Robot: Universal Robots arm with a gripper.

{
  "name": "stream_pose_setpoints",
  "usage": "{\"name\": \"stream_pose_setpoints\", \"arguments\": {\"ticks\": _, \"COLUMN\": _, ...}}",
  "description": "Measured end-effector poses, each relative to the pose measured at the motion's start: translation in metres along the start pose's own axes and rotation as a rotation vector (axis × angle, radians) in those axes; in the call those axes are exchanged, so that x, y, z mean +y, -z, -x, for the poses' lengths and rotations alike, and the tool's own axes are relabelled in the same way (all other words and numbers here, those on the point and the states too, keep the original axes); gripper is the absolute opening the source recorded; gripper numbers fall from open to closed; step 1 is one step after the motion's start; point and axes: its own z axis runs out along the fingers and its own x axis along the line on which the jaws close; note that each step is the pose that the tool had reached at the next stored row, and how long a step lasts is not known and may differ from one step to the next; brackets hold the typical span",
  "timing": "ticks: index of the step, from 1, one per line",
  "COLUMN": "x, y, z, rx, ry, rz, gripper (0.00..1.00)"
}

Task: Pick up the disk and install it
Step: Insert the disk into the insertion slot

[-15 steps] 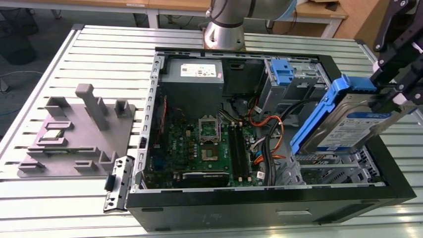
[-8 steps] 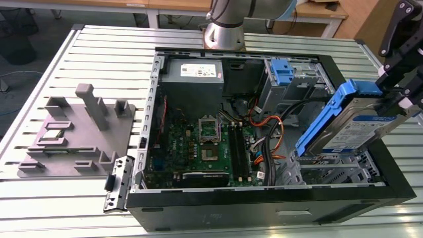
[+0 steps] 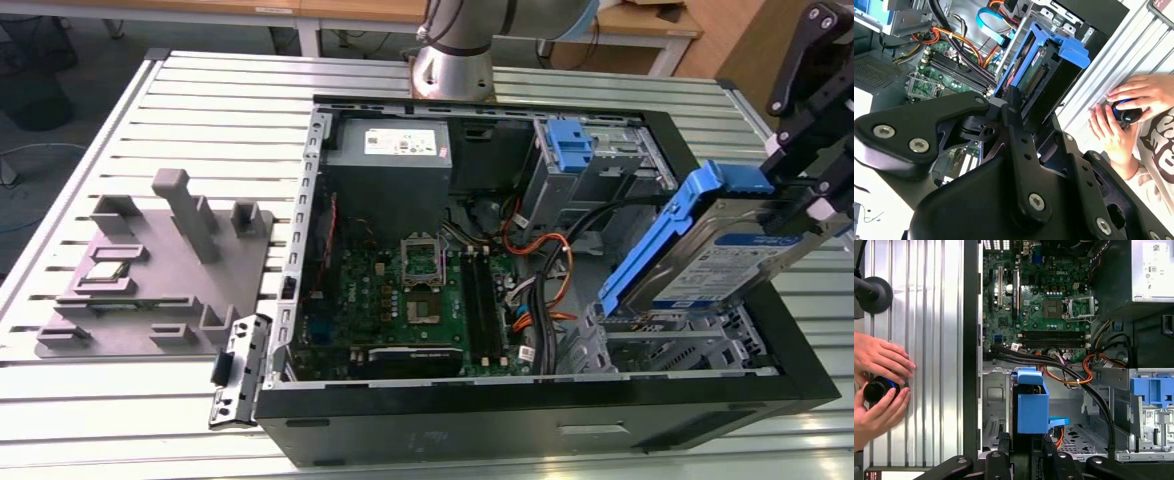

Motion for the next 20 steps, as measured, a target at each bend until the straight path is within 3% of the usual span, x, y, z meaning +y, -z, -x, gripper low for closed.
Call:
{"name": "stream_pose_setpoints", "arguments": {"ticks": 4, "x": -0.0039, "y": -0.0008, "z": 0.0001, "rx": 0.0001, "ry": 0.0, "rz": 0.0, "gripper": 0.35}}
{"name": "stream_pose_setpoints", "arguments": {"ticks": 9, "x": -0.0047, "y": -0.0068, "z": -0.0001, "rx": 0.0001, "ry": 0.0, "rz": 0.0, "gripper": 0.35}}
{"name": "stream_pose_setpoints", "arguments": {"ticks": 20, "x": -0.0075, "y": -0.0106, "z": -0.0002, "rx": 0.0008, "ry": 0.001, "rz": 0.0, "gripper": 0.35}}
